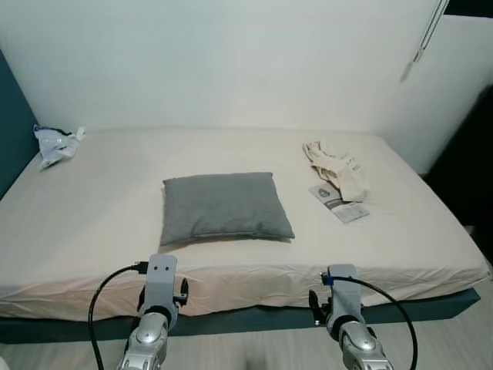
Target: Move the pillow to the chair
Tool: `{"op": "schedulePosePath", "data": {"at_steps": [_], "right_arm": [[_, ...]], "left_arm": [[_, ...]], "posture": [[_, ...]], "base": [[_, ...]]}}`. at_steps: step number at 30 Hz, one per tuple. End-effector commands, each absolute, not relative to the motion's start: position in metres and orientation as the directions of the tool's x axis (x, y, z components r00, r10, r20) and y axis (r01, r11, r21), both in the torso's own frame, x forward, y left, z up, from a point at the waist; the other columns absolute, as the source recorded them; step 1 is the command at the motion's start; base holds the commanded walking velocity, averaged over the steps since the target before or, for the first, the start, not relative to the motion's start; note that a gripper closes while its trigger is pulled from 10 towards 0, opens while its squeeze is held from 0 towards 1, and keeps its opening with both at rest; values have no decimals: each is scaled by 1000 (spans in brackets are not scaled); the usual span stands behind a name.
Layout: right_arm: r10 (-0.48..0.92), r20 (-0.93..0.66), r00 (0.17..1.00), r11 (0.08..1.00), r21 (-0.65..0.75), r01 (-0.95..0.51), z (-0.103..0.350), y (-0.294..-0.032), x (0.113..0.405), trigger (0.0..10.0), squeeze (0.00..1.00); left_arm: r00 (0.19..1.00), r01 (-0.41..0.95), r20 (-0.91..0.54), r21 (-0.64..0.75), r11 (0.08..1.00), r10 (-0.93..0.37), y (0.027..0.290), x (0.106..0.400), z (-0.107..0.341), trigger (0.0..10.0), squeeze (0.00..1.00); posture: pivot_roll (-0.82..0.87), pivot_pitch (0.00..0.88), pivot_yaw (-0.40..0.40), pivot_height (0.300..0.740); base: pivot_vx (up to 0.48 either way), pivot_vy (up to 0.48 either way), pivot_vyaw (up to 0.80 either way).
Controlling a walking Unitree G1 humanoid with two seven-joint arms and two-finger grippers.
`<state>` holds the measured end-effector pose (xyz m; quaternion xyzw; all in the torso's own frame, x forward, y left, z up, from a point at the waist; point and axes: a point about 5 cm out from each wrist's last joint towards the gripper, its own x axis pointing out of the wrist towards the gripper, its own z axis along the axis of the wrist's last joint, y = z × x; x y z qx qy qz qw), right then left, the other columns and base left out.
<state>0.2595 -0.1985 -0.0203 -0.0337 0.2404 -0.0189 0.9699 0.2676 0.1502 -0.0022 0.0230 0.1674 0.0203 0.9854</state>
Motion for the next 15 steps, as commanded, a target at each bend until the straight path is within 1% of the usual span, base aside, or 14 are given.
{"op": "schedulePosePath", "data": {"at_steps": [1,5,6,10,15], "right_arm": [[-51,-443,895,998,-52,32,-17,-198,261,10000,0],[-49,-440,896,999,-42,34,-16,-197,263,10000,0],[-49,-439,897,999,-43,33,-16,-197,264,10000,0],[-44,-432,901,999,-44,27,-14,-195,266,10000,0],[-42,-428,903,999,-46,25,-15,-196,264,10000,0]], "left_arm": [[950,-39,-307,33,999,47,151,265,-1,10000,0],[953,-33,-302,19,999,37,151,266,0,10000,0],[954,-31,-297,16,999,34,151,266,0,10000,0],[957,-22,-288,8,1000,24,150,266,2,10000,0],[960,-11,-281,2,1000,11,148,266,3,10000,0]], "posture": [[-15,59,-20,740],[-16,62,-20,740],[-16,62,-20,740],[-17,64,-19,740],[-14,73,-16,740]], "base": [[0,0,0],[0,0,0],[244,0,0],[293,0,0],[402,0,0]]}}
